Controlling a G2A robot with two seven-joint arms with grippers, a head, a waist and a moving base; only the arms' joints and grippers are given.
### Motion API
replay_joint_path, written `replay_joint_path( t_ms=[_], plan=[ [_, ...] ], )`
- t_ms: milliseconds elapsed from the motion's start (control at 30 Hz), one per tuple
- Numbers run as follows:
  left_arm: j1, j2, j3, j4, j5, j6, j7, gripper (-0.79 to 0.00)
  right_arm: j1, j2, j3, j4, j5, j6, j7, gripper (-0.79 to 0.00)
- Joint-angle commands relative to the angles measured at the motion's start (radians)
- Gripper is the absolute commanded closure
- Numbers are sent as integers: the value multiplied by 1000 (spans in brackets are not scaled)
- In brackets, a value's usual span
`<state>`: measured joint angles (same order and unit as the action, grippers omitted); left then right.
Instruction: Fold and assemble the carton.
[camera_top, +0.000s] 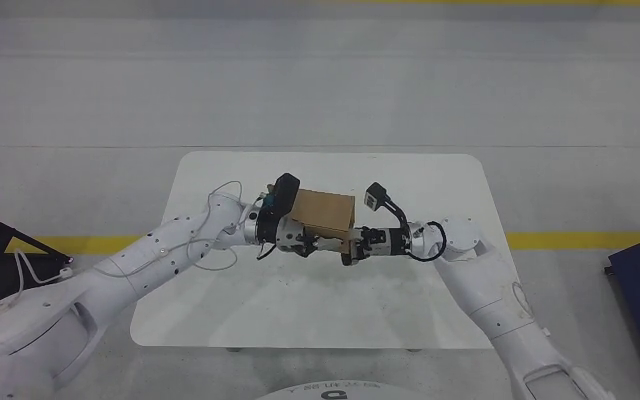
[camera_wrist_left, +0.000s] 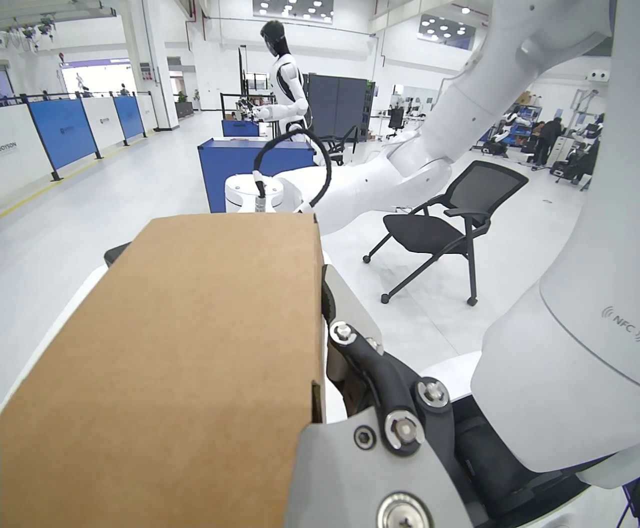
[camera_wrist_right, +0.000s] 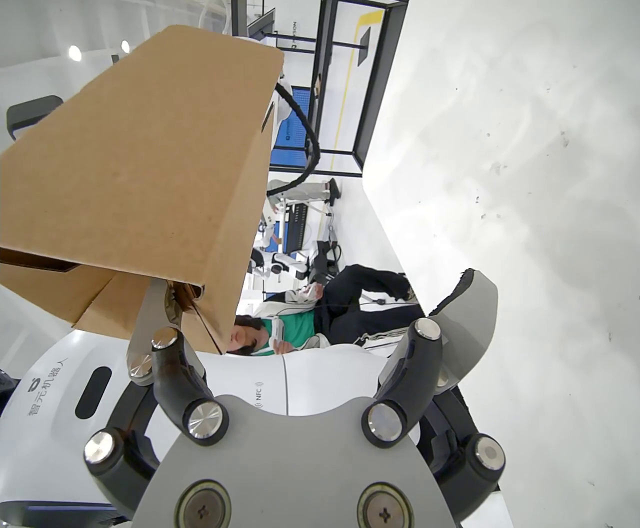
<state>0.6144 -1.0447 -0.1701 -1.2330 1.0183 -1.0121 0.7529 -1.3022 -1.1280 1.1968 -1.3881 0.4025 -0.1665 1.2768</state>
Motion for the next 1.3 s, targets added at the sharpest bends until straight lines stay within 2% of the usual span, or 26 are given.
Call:
replay_joint_path(
  t_ms=[0,367,467,567,633,733,833,933,967,1000,1100,1133,1167,1233,1267],
  plan=[
    [1,0,0,0,0,0,-2,0,4,0,-1,7,4,-5,-10,-785],
    [-7,10,0,17,3,0,1,0,-51,23,118,30,92,-52,-62,-785],
    [-18,13,0,46,11,0,-74,0,-75,29,151,25,124,-71,-58,-785],
    [-40,5,-4,79,-37,43,-309,0,-105,35,187,21,168,-100,-44,-785],
    [-53,-7,-6,68,-110,166,-581,0,-125,39,210,19,195,-119,-32,-785],
    [-82,-30,-11,-56,-265,363,-1028,0,-153,44,237,13,227,-142,-23,-785],
    [-123,-54,-9,-162,-363,459,-1353,0,-175,47,258,8,253,-158,-19,-785],
    [-157,-93,0,-211,-412,576,-1620,0,-192,49,275,6,276,-169,-15,-785],
    [-161,-110,0,-215,-417,602,-1696,-139,-197,50,281,6,284,-173,-11,-785],
    [-160,-128,0,-214,-426,620,-1759,-215,-202,51,287,7,291,-176,-7,-785],
    [-147,-191,0,-172,-436,651,-1938,-286,-215,54,299,7,306,-188,10,-785],
    [-143,-213,0,-156,-426,652,-1965,-357,-219,55,302,6,308,-191,15,-785],
    [-139,-234,0,-136,-428,651,-1959,-480,-221,55,304,6,310,-192,18,-785],
    [-130,-272,0,-81,-422,632,-1964,-474,-224,56,307,4,312,-192,20,-785],
    [-126,-289,0,-56,-418,626,-1961,-508,-225,57,307,4,312,-192,20,-785]
  ],
)
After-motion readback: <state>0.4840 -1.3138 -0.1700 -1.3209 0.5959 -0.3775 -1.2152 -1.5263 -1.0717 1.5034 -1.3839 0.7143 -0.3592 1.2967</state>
